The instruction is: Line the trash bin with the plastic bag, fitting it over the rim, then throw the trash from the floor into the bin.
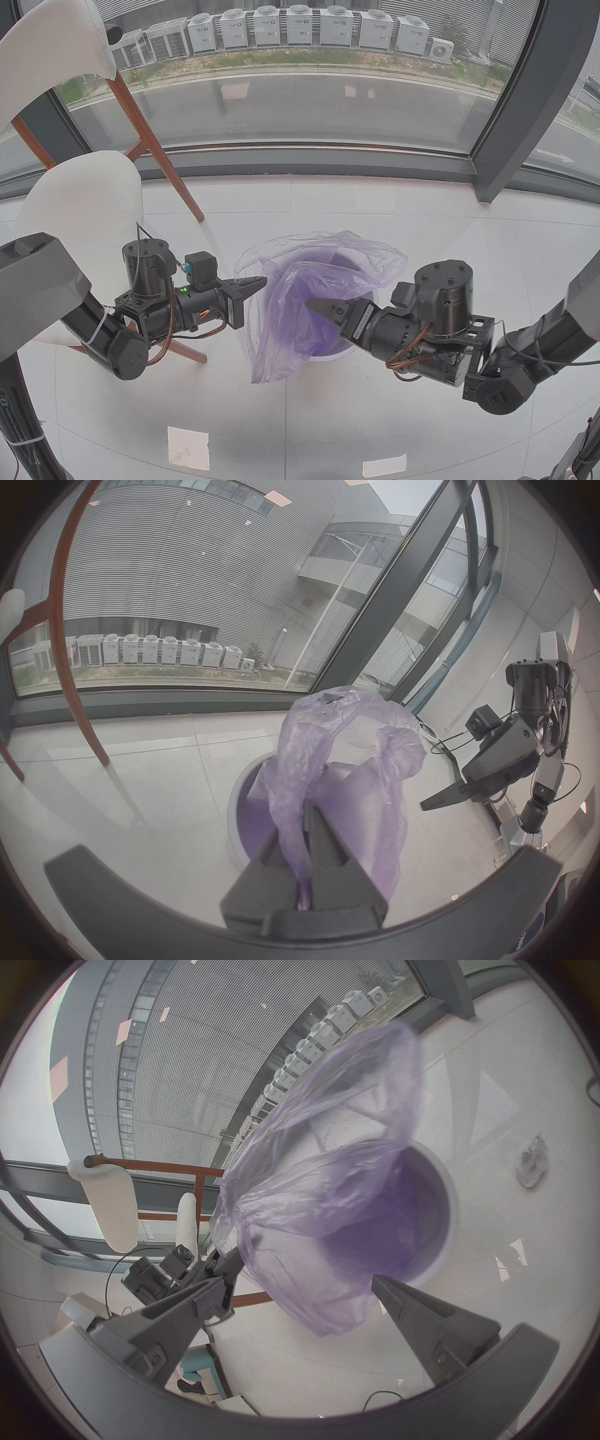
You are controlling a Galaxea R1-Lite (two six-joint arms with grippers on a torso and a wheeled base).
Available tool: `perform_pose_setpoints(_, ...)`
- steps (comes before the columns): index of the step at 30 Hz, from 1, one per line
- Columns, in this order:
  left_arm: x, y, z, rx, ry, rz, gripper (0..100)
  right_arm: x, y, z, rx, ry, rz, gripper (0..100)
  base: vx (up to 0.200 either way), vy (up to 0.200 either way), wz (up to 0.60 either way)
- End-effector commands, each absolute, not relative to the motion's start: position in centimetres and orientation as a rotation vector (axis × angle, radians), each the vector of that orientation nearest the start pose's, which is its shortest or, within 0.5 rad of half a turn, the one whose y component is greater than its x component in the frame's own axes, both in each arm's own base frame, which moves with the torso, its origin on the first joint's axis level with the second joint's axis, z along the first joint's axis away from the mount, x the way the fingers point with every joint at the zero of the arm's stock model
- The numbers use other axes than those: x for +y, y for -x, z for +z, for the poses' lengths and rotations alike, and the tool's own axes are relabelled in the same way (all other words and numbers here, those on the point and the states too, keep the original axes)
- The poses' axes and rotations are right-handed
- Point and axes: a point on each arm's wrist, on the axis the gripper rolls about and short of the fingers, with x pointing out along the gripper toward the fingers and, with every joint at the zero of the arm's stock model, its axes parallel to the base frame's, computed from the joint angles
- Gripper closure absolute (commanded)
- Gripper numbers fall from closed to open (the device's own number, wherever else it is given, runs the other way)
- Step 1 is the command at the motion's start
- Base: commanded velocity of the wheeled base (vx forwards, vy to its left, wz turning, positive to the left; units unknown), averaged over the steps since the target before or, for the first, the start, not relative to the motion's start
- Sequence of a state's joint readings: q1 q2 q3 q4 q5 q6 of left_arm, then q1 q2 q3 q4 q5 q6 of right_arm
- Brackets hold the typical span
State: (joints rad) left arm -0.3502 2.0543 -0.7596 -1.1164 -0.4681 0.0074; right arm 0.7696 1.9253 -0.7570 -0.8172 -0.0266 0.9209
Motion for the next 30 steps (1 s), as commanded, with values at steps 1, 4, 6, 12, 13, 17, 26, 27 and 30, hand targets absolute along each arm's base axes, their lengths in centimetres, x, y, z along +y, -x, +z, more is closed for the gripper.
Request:
perform_pose_setpoints(1, -14.3, -32.3, 9.9, 0.193, 0.001, -0.853, 100, 26.0, -25.8, 10.0, 0.66, -0.716, 0.529, 0, 0.0, 0.0, 0.0)
perform_pose_setpoints(4, -14.8, -32.0, 9.9, 0.195, -0.001, -0.871, 100, 26.5, -26.4, 10.3, 0.665, -0.714, 0.526, 0, 0.0, 0.0, 0.0)
perform_pose_setpoints(6, -15.1, -31.5, 9.8, 0.203, -0.002, -0.883, 100, 26.8, -26.7, 10.7, 0.671, -0.711, 0.52, 0, 0.0, 0.0, 0.0)
perform_pose_setpoints(12, -16.4, -30.3, 9.6, 0.223, -0.005, -0.931, 100, 27.0, -27.1, 11.3, 0.664, -0.721, 0.52, 0, 0.0, 0.0, 0.0)
perform_pose_setpoints(13, -16.4, -30.2, 9.6, 0.223, -0.006, -0.933, 100, 26.9, -27.1, 11.3, 0.662, -0.722, 0.516, 0, 0.0, 0.0, 0.0)
perform_pose_setpoints(17, -16.4, -30.2, 9.6, 0.222, -0.007, -0.933, 100, 26.2, -27.7, 11.7, 0.634, -0.735, 0.492, 0, 0.0, 0.0, 0.0)
perform_pose_setpoints(26, -16.3, -30.3, 9.6, 0.22, -0.005, -0.927, 100, 25.2, -28.4, 11.5, 0.618, -0.747, 0.441, 100, 0.0, 0.0, 0.0)
perform_pose_setpoints(27, -16.3, -30.3, 9.6, 0.22, -0.005, -0.927, 100, 25.2, -28.4, 11.4, 0.619, -0.746, 0.441, 100, 0.0, 0.0, 0.0)
perform_pose_setpoints(30, -16.2, -30.5, 9.7, 0.217, -0.005, -0.922, 100, 25.3, -27.9, 11.1, 0.637, -0.738, 0.44, 100, 0.0, 0.0, 0.0)
